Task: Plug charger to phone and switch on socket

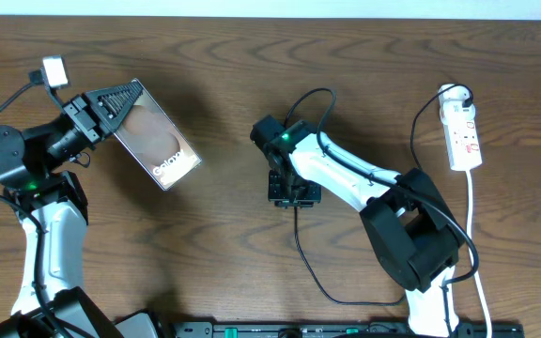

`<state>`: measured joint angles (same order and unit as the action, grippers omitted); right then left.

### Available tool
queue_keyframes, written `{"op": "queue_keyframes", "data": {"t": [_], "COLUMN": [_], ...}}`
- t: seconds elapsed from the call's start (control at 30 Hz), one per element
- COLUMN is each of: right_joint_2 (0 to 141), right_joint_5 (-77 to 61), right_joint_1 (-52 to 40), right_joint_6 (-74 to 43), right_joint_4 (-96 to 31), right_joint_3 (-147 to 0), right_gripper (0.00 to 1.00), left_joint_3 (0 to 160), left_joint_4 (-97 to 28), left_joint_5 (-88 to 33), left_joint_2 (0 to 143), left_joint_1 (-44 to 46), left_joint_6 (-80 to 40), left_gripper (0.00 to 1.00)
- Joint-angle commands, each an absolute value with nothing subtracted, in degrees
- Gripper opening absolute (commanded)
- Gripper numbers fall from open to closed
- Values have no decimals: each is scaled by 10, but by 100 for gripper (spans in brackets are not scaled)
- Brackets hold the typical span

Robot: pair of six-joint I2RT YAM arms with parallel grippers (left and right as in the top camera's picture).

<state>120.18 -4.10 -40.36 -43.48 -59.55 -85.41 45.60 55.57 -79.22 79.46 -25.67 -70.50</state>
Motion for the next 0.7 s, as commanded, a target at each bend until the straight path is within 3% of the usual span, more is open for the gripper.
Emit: {"op": "queue_keyframes", "data": {"t": [0.0,0.23,0.4,0.57,0.67], "right_joint_2": [1226,1230,1230,1229,1229], "right_joint_5": [-38,-47,-67,-164,-265], "right_joint_1": [-408,-408,-408,-408,-406], "right_joint_6": [-445,-445,-441,-391,-320], "right_joint_4": [-586,-580,-581,-575,-551], "right_joint_3": [-849,-850,-849,-850,-850], "right_gripper": [30,25,15,1,1], "left_joint_3": [464,464,464,464,464], "left_joint_4": [563,563,563,563,563], "left_joint_5": [-795,-795,-795,-795,-795], "left_joint_2": [795,795,795,795,795], "left_joint_1": [-259,-258,-259,-258,-259], "left_joint_6": [-705,-703,-703,-703,-703], "left_gripper": [7,7,7,7,7]}}
